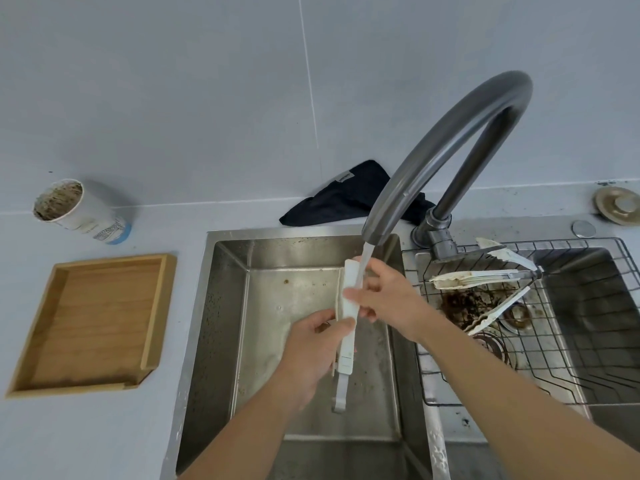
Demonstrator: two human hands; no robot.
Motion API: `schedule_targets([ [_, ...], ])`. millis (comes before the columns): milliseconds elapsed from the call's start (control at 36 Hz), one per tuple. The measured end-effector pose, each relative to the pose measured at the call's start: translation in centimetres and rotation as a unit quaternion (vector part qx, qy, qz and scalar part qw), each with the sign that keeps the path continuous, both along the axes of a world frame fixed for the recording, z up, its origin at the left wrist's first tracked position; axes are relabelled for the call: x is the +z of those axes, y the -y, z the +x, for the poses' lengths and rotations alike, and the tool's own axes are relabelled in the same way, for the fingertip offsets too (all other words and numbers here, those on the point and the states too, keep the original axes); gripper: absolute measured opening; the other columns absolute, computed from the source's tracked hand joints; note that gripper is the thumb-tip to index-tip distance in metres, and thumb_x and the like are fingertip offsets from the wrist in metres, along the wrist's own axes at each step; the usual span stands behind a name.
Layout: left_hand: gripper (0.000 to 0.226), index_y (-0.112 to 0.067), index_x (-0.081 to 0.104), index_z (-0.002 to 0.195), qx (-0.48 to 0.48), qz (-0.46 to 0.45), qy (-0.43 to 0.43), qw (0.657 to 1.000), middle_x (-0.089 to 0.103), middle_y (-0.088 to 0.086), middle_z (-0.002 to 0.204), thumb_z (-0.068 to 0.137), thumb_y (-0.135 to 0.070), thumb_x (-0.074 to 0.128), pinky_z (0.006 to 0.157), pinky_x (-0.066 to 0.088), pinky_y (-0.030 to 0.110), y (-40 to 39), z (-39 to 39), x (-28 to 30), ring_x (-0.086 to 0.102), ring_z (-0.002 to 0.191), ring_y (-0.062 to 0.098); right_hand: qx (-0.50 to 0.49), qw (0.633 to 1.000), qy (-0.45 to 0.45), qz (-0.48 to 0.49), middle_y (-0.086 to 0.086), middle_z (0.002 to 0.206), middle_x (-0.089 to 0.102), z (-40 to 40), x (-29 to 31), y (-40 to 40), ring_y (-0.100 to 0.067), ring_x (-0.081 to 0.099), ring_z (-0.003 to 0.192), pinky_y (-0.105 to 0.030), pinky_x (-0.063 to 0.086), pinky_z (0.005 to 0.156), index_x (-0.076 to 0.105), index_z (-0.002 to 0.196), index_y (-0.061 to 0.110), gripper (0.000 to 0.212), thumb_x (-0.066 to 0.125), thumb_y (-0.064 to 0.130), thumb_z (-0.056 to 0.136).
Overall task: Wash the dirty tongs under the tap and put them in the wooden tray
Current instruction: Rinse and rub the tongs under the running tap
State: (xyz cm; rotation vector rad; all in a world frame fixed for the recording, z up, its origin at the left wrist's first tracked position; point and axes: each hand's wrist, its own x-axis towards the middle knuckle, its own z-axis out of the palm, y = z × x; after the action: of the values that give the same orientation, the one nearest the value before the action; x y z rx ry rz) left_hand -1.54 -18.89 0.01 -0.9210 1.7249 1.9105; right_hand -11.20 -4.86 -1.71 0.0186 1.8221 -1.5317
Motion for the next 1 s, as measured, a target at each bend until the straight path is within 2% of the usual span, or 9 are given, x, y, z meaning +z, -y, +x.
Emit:
schedule_targets([
  [83,0.017,-0.036,0.079,0.091,-0.017,-0.025,-0.021,0.999,0.064,0.009,0.083,0.074,-0.039,0.077,0.075,0.056,0.044,0.4,0.0,0.1,0.061,0.076,0.025,0.003,1.000,0.010,-0.008,-0.010,0.095,0.076,0.8,-0.3,0.4,-0.019,0.061,0.067,-0.032,0.049,0.061,0.041,0.140,0.039,0.077,0.084,0.018,0.080],
  [167,0.012,-0.035,0.080,0.091,-0.016,-0.030,-0.025,0.999,0.062,0.010,0.080,0.080,-0.031,0.076,0.067,0.053,0.036,0.6,0.2,0.1,0.058,0.072,0.022,-0.041,0.999,-0.015,-0.002,-0.015,0.086,0.075,0.7,0.3,0.8,-0.019,0.062,0.062,-0.030,0.048,0.054,0.050,0.129,0.026,0.053,0.080,0.022,0.085],
  [250,0.032,-0.031,0.080,0.098,-0.018,-0.018,-0.023,0.999,0.061,0.012,0.079,0.069,-0.042,0.075,0.067,0.050,0.035,0.5,0.5,0.2,0.057,0.071,0.023,-0.086,0.995,-0.045,0.032,-0.006,0.067,0.070,0.2,0.9,1.0,-0.017,0.059,0.050,-0.028,0.046,0.045,0.056,0.107,0.018,0.020,0.068,0.029,0.096],
  [389,0.020,-0.032,0.078,0.101,0.013,-0.039,-0.049,0.998,0.063,0.003,0.076,0.081,-0.029,0.078,0.060,0.051,0.025,0.5,0.3,0.3,0.060,0.068,0.015,-0.145,0.989,-0.020,0.016,-0.004,0.057,0.064,-0.5,1.8,1.2,-0.019,0.058,0.048,-0.030,0.046,0.048,0.059,0.095,0.013,0.018,0.059,0.030,0.101],
  [500,0.031,-0.038,0.075,0.108,0.021,-0.111,-0.086,0.990,0.063,-0.004,0.076,0.080,-0.026,0.080,0.055,0.051,0.017,0.7,0.1,0.5,0.065,0.067,0.012,-0.143,0.989,0.012,-0.017,-0.014,0.080,0.074,-0.2,1.9,1.1,-0.019,0.064,0.060,-0.032,0.053,0.058,0.064,0.106,0.017,0.012,0.064,0.027,0.099],
  [583,0.030,-0.046,0.075,0.100,0.024,-0.152,-0.117,0.981,0.068,-0.001,0.080,0.074,-0.031,0.083,0.060,0.055,0.023,0.8,-0.1,0.5,0.070,0.075,0.022,-0.109,0.993,0.034,-0.041,-0.010,0.097,0.079,0.4,1.7,1.0,-0.022,0.073,0.077,-0.033,0.057,0.066,0.059,0.127,0.027,0.039,0.073,0.018,0.092],
  [722,0.042,-0.049,0.071,0.107,-0.036,-0.233,-0.156,0.959,0.062,-0.002,0.090,0.068,-0.054,0.085,0.071,0.054,0.021,0.5,-0.4,0.7,0.064,0.080,0.013,-0.090,0.993,0.054,-0.045,-0.009,0.102,0.077,1.2,1.4,1.4,-0.028,0.077,0.091,-0.046,0.063,0.078,0.041,0.148,0.028,0.086,0.082,0.002,0.077],
  [917,0.047,-0.047,0.067,0.112,-0.048,-0.255,-0.168,0.951,0.066,-0.010,0.095,0.069,-0.056,0.083,0.071,0.056,0.020,1.0,-0.1,0.4,0.065,0.084,0.007,-0.152,0.987,0.052,0.015,-0.008,0.083,0.076,0.3,2.4,1.9,-0.027,0.077,0.068,-0.043,0.063,0.065,0.056,0.131,0.018,0.033,0.063,0.026,0.100],
  [1000,0.045,-0.046,0.066,0.113,-0.054,-0.235,-0.170,0.956,0.070,-0.009,0.092,0.072,-0.049,0.085,0.069,0.059,0.024,0.9,0.1,0.6,0.068,0.077,0.008,-0.159,0.986,0.052,0.015,-0.003,0.074,0.072,0.1,2.5,2.1,-0.027,0.074,0.061,-0.043,0.062,0.061,0.059,0.123,0.018,0.024,0.054,0.031,0.104],
])
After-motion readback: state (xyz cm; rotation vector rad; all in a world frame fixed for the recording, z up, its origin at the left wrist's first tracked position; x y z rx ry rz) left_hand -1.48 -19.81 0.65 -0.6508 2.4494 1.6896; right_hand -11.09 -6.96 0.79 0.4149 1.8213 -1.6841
